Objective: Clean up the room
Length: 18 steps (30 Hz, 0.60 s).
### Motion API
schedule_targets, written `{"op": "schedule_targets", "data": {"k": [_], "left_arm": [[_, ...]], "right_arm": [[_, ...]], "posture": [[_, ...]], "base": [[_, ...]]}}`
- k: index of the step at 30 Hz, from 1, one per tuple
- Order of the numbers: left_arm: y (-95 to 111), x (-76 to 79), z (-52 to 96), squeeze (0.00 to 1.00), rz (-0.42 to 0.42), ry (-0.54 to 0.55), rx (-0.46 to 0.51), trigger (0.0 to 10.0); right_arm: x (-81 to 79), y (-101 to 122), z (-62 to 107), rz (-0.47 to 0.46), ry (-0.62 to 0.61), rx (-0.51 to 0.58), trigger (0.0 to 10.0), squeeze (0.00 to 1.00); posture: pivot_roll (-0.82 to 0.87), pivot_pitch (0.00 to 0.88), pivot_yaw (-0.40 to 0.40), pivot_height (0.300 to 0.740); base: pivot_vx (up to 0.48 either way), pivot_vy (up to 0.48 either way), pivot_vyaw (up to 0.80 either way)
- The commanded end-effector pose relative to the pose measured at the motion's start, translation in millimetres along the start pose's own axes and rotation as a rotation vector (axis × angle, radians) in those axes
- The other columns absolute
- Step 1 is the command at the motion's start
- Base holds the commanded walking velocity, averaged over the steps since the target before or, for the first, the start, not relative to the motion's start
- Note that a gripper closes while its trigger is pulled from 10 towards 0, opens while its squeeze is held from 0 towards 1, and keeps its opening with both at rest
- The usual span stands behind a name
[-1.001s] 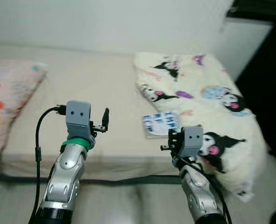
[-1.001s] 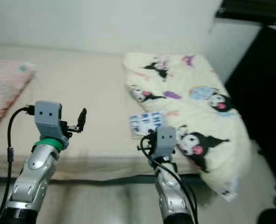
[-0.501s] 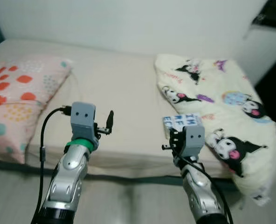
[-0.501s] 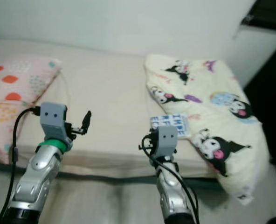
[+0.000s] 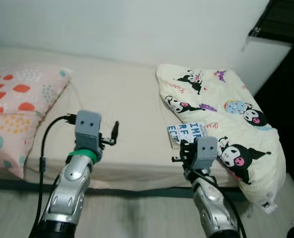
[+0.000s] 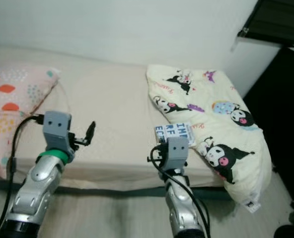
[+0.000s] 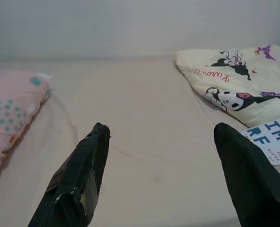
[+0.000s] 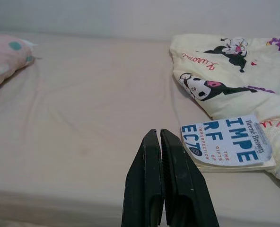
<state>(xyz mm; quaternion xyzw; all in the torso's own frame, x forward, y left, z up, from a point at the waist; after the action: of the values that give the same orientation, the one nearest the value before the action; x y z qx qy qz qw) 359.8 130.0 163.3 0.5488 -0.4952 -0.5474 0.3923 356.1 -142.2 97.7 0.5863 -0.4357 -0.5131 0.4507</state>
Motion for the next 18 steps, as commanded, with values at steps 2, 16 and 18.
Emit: {"op": "schedule_targets", "data": {"k": [2, 16, 18], "left_arm": [[-8.6, 4.8, 1.9, 0.0, -0.01, -0.013, -0.035, 10.0], [-7.4, 1.8, 1.5, 0.0, -0.007, 0.006, -0.028, 10.0], [-8.2, 0.6, 1.6, 0.0, 0.001, 0.016, -0.034, 10.0]], "right_arm": [[5.0, -4.0, 3.3, 0.005, -0.015, -0.014, 10.0, 0.0], [4.8, -4.1, 3.4, 0.005, -0.015, -0.014, 10.0, 0.0], [4.7, -4.2, 3.2, 0.005, -0.015, -0.014, 10.0, 0.0]], "posture": [[0.0, 0.064, 0.007, 0.74], [0.0, 0.063, 0.007, 0.74], [0.0, 0.063, 0.007, 0.74]], "base": [[0.0, 0.0, 0.0], [0.126, -0.239, 0.0], [0.0, 0.0, 0.0]]}}
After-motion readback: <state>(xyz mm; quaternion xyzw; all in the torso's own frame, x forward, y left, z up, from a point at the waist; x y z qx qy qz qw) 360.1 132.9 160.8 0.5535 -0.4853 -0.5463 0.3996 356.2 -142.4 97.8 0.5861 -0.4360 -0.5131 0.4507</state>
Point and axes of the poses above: a point about 5 cm out from each wrist's last joint towards the gripper, its own z axis pointing back from the gripper into the wrist, its own y axis along the axis of the wrist's last joint, x = y × z, the point moved 4 cm from there along -z, pointing out of the wrist towards the gripper, and after that the axes turned 9 degrees about -z, right-handed, at the moved point
